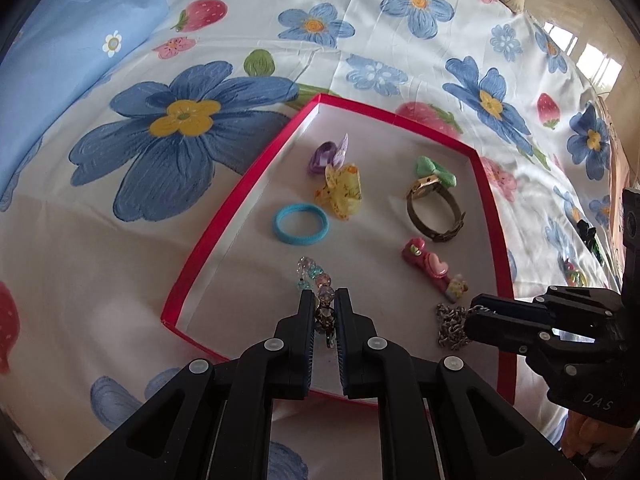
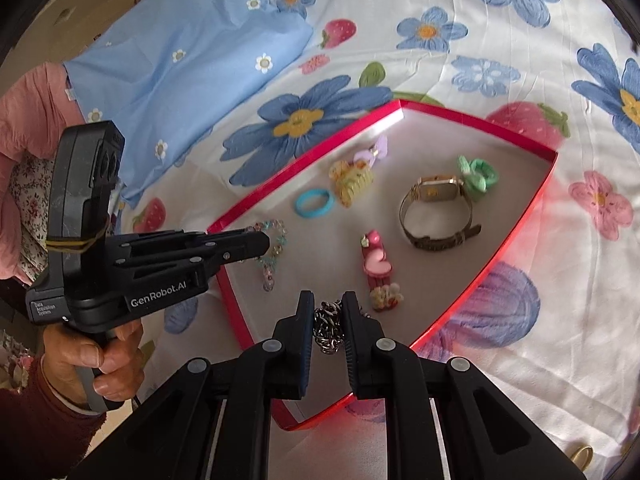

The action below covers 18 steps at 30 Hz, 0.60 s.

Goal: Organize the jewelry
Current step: 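Carry the bracelet into the red box and open the left tool while the right releases the chain there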

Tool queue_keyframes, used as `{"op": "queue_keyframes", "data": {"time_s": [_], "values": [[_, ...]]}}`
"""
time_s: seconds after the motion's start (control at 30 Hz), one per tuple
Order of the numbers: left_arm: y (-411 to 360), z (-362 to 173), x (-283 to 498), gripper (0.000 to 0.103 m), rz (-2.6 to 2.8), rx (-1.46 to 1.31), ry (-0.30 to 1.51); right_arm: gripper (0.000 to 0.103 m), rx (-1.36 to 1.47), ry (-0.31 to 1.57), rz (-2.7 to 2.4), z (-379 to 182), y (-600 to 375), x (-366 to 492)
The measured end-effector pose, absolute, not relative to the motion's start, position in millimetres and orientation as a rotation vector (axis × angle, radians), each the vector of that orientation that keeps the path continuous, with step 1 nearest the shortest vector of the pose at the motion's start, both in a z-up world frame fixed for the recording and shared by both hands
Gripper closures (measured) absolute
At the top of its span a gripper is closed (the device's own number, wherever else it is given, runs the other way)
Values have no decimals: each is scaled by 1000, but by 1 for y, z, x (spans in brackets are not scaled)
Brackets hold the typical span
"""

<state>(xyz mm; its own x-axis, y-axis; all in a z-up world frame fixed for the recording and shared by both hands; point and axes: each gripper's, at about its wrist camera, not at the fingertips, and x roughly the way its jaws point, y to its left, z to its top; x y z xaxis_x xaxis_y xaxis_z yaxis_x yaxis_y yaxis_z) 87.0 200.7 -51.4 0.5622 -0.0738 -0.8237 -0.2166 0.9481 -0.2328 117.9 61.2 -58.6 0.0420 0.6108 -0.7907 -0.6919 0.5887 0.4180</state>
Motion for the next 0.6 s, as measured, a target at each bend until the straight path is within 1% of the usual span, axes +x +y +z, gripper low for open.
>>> {"op": "queue_keyframes", "data": {"time_s": [0.33, 0.4, 0.43, 0.5, 0.6], "values": [[202, -62, 92, 93, 89, -324, 994, 89, -121, 1188, 985, -69, 67, 120], [202, -62, 91, 90, 95, -324, 995, 88, -121, 1190, 985, -69, 67, 120], [202, -63, 91, 87, 98, -327, 996, 86, -118, 1190, 985, -69, 66, 120], [202, -62, 90, 83, 105, -329, 997, 85, -112, 1195, 981, -69, 66, 121], [201, -63, 89, 83, 106, -328, 1000, 85, -99, 1197, 983, -70, 65, 122]]}}
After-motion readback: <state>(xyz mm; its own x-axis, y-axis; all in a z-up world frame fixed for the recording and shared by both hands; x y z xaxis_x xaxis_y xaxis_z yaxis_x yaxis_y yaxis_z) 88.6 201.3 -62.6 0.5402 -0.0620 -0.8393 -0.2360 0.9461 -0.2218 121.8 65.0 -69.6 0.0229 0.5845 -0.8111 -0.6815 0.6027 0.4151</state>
